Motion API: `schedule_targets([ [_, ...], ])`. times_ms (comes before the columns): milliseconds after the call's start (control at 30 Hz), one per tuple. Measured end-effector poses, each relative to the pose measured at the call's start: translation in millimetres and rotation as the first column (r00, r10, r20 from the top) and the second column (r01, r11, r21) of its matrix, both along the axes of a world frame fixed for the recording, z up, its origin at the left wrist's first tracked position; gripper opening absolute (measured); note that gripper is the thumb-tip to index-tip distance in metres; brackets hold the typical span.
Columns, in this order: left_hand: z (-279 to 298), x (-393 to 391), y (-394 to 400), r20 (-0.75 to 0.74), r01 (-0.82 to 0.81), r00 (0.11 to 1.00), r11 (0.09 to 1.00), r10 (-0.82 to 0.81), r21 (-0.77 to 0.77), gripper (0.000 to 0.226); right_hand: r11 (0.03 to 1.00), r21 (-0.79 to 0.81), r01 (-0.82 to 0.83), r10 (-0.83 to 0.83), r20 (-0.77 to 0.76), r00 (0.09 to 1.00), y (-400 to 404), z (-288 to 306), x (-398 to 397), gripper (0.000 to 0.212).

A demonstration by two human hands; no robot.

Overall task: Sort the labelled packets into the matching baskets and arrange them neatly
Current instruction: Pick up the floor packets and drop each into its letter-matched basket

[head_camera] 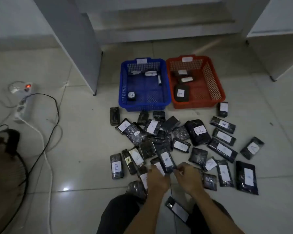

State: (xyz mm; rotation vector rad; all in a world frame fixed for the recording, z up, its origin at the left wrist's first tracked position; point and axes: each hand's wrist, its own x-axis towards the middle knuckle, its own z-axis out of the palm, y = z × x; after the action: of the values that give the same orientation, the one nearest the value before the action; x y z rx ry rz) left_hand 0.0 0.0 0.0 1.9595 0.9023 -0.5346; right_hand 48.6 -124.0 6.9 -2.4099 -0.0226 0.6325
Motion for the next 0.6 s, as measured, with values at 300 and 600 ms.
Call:
schedule_targets([
  [300, -39.6, 29.5, -4.1, -0.124, -0.08, 0.987, 0.984, 0.1, 0.156, 0.05, 0.999, 0.021, 0.046, -0.045, -0.077, 0.996, 35.1, -43.2, 28.9, 0.024],
  [600, 18.2, 2.4, 7.0, 0.109, -0.036, 0.993, 0.994, 0.048, -0.106, 0.02, 0.809, 0.378, 0.451, -0.351, -0.305, 0.885, -3.3, 16.2, 30.3, 0.02],
])
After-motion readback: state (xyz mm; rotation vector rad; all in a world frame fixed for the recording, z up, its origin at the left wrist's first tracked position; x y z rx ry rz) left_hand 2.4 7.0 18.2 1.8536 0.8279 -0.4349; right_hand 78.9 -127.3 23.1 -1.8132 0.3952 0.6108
